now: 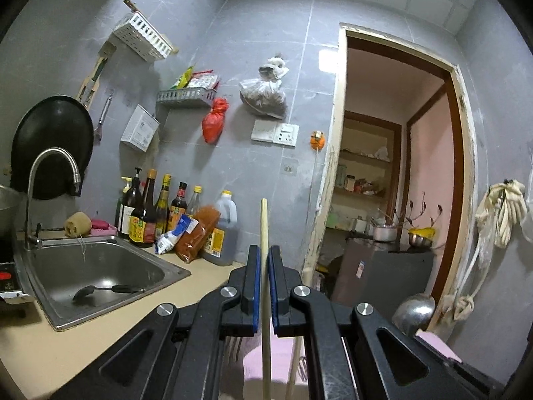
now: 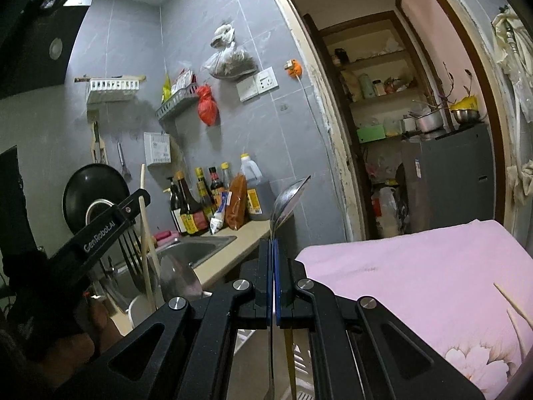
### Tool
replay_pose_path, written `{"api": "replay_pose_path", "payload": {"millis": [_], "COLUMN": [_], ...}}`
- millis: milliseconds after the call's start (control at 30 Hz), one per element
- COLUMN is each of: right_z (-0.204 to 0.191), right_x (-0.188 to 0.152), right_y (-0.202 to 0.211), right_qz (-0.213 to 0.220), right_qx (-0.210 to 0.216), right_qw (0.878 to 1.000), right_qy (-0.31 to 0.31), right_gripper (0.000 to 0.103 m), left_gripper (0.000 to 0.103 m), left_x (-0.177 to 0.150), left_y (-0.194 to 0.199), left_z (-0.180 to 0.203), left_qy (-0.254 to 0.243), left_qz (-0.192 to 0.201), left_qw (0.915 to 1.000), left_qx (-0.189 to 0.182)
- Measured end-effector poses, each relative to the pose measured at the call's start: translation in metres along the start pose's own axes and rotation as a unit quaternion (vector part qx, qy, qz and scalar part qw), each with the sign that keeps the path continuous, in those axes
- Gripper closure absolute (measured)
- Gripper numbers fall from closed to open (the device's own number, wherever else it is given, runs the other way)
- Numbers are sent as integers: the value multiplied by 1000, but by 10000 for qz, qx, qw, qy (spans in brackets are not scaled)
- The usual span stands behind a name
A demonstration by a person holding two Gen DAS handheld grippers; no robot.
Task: Organize utensils
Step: 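Carry the chopstick with the left tool while the right tool carries the silver spoon to the caddy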
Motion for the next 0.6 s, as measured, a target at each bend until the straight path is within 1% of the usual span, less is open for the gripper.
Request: {"api": "replay_pose_path", "payload": {"millis": [100, 200, 400, 500, 600], "right_z": [-1, -5, -14, -17, -19], "right_x": [-1, -2, -2, -2, 1], "right_y": [3, 5, 10, 12, 18], "right_qz": [-44, -101, -215, -348, -429], "right_qx": [-27, -26, -7, -24, -63], "right_qw": [10000, 9997, 9987, 9976, 9970], "right_qy": [79, 209, 466, 595, 640], "right_gripper": [101, 101, 101, 101, 99], "left_gripper": [98, 98, 98, 98, 98], "left_x": [-1, -3, -5, -8, -10], "left_y": [4, 8, 19, 21, 22], "left_z": [-1, 2, 5, 5, 3], "left_qy": [-82, -165, -408, -511, -473], "left_qz": [-16, -118, -214, -407, -672], "left_qw": [10000, 9996, 9982, 9965, 9939], "left_qx": [-34, -192, -375, -520, -742]}}
Point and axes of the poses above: each gripper's, at about its wrist camera, not at the fingertips, and y roughly against the way its jaws point, z to its right, x to its top, the point moved 7 cm from there along -y, roughly the way its jaws point, and after that the axes turned 12 degrees about -y, right-handed, at the moved point
